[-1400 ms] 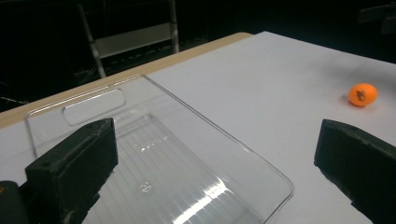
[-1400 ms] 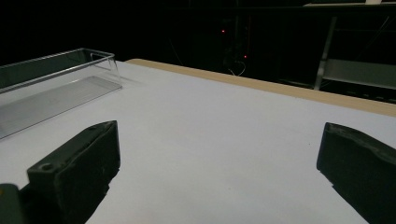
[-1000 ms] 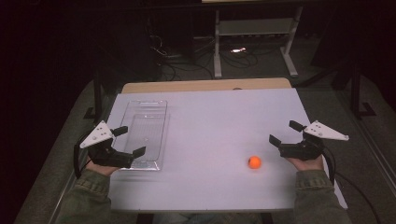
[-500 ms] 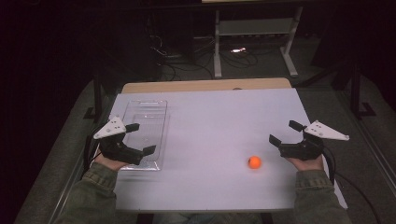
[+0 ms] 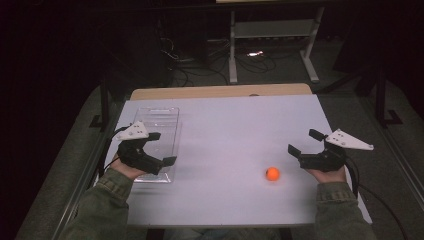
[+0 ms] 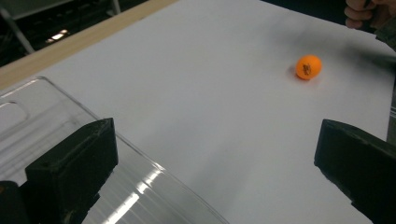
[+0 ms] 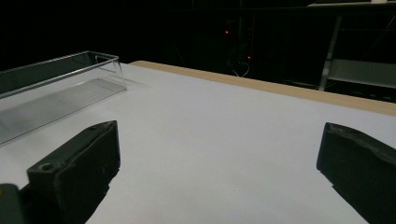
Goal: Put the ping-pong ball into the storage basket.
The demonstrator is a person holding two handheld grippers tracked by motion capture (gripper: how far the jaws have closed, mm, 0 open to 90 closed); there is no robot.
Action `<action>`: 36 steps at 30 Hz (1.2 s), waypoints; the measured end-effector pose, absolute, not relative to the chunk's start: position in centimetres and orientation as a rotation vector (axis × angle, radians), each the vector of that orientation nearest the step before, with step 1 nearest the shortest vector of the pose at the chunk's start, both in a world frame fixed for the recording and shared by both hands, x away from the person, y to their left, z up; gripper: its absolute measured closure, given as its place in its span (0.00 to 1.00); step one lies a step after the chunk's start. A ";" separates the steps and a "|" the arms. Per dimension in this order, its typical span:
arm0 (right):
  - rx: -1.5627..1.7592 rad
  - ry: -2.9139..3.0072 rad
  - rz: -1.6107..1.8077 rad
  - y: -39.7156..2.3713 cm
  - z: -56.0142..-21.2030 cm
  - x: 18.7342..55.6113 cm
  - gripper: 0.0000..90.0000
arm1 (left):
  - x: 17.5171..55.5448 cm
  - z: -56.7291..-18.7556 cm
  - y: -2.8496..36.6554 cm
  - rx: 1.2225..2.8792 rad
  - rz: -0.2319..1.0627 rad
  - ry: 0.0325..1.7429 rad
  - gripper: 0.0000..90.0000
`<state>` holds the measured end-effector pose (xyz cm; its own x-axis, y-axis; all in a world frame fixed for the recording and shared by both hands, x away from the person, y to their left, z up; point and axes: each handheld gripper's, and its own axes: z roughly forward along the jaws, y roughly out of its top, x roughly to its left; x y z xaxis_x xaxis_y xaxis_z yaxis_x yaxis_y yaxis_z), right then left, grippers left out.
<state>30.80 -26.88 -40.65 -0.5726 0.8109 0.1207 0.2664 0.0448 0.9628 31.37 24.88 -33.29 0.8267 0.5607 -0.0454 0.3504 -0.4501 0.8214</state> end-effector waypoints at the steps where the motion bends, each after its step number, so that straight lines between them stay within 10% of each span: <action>1: 1.079 1.865 1.552 -26.9 -40.7 30.8 0.00 | 31.4 -33.3 24.7 2.095 0.283 0.667 0.00; 36: 1.069 1.880 1.554 -26.8 -40.7 30.9 0.00 | 33.8 -34.3 19.3 2.249 0.094 0.635 0.00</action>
